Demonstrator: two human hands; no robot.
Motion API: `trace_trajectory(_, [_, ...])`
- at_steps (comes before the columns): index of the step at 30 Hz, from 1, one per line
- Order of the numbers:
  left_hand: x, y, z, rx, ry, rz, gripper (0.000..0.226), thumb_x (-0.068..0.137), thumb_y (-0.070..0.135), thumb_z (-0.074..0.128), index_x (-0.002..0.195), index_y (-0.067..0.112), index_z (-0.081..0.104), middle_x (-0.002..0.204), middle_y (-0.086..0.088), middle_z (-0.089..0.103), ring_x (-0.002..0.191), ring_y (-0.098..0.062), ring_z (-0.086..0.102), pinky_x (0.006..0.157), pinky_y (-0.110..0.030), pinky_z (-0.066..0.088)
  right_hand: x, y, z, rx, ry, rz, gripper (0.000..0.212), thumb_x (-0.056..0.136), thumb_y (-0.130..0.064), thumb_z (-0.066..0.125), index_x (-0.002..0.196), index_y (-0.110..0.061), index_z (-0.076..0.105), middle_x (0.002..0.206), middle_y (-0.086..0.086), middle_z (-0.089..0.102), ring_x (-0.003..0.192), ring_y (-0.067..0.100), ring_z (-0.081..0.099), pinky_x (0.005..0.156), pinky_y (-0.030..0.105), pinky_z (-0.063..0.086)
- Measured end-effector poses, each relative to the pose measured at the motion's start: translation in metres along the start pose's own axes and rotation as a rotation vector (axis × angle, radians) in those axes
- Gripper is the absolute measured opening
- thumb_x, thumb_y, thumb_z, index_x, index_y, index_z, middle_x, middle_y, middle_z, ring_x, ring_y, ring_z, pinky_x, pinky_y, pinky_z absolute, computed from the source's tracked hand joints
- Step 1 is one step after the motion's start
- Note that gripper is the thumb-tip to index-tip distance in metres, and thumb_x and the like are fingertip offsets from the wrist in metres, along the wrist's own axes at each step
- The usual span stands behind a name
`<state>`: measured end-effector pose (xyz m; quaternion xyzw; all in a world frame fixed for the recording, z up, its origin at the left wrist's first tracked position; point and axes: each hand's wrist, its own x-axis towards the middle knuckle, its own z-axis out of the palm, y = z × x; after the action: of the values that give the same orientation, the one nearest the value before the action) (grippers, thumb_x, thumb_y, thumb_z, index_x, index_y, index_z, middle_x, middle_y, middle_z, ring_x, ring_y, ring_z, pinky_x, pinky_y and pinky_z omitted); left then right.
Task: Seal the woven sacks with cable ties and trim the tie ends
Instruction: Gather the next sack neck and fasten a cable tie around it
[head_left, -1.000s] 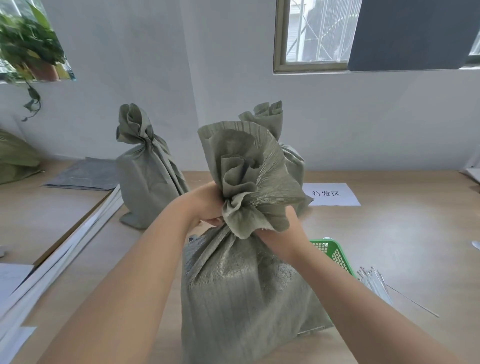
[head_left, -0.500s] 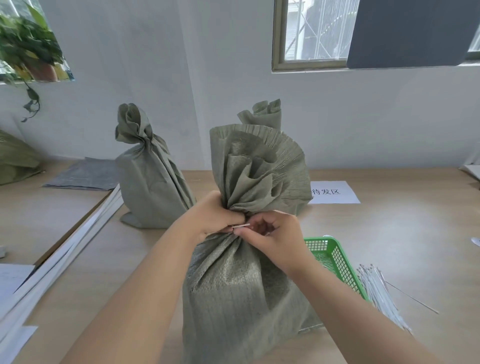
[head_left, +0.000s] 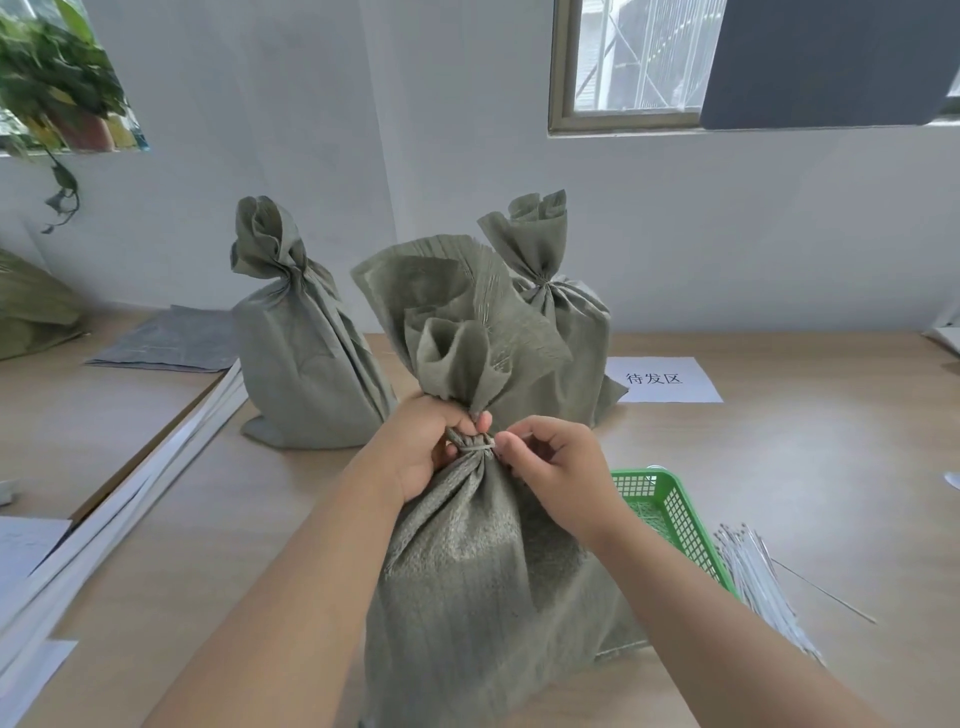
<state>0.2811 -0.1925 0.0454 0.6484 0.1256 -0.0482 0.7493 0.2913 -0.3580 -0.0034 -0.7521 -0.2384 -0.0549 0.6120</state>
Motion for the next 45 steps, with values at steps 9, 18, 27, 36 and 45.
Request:
trace_trajectory(9, [0.002, -0.001, -0.006, 0.142, -0.241, 0.048, 0.02, 0.066, 0.003, 0.083, 0.075, 0.012, 0.068, 0.069, -0.001, 0.06, 0.065, -0.012, 0.055, 0.061, -0.025, 0.038, 0.0, -0.006, -0.008, 0.246, 0.001, 0.218, 0.023, 0.095, -0.011, 0.066, 0.076, 0.001, 0.071, 0.063, 0.008, 0.063, 0.057, 0.013, 0.053, 0.056, 0.025, 0.048])
trace_trajectory(18, [0.002, 0.007, -0.009, 0.346, -0.253, 0.053, 0.023, 0.083, 0.001, 0.076, 0.071, 0.022, 0.077, 0.077, 0.007, 0.075, 0.068, 0.003, 0.063, 0.054, -0.013, 0.038, 0.005, -0.011, -0.013, 0.444, -0.099, 0.387, 0.023, 0.092, -0.009, 0.069, 0.087, 0.013, 0.07, 0.071, 0.012, 0.066, 0.058, 0.015, 0.057, 0.056, 0.023, 0.051])
trace_trajectory(27, [0.009, -0.001, -0.018, 0.193, -0.236, 0.031, 0.02, 0.059, 0.02, 0.086, 0.076, 0.019, 0.075, 0.08, -0.001, 0.07, 0.083, -0.018, 0.062, 0.084, -0.037, 0.041, 0.002, -0.001, -0.017, 0.581, -0.182, 0.357, 0.016, 0.087, 0.008, 0.067, 0.097, -0.002, 0.075, 0.088, 0.014, 0.074, 0.076, 0.016, 0.067, 0.072, 0.023, 0.057])
trace_trajectory(36, [0.006, -0.004, -0.015, 0.099, -0.298, 0.074, 0.011, 0.072, 0.01, 0.076, 0.064, 0.015, 0.07, 0.075, -0.002, 0.067, 0.077, -0.016, 0.066, 0.08, -0.032, 0.054, 0.0, 0.006, -0.007, 0.683, -0.056, 0.352, 0.019, 0.09, 0.004, 0.064, 0.091, -0.008, 0.078, 0.078, 0.009, 0.07, 0.071, 0.014, 0.063, 0.064, 0.02, 0.056])
trace_trajectory(45, [0.009, -0.008, -0.014, 0.04, -0.301, 0.072, 0.02, 0.072, 0.011, 0.076, 0.092, 0.01, 0.075, 0.078, -0.006, 0.071, 0.083, -0.02, 0.067, 0.086, -0.033, 0.058, 0.002, 0.005, -0.003, 0.844, -0.043, 0.336, 0.015, 0.083, -0.002, 0.066, 0.095, -0.001, 0.074, 0.082, 0.013, 0.074, 0.067, 0.013, 0.066, 0.064, 0.02, 0.057])
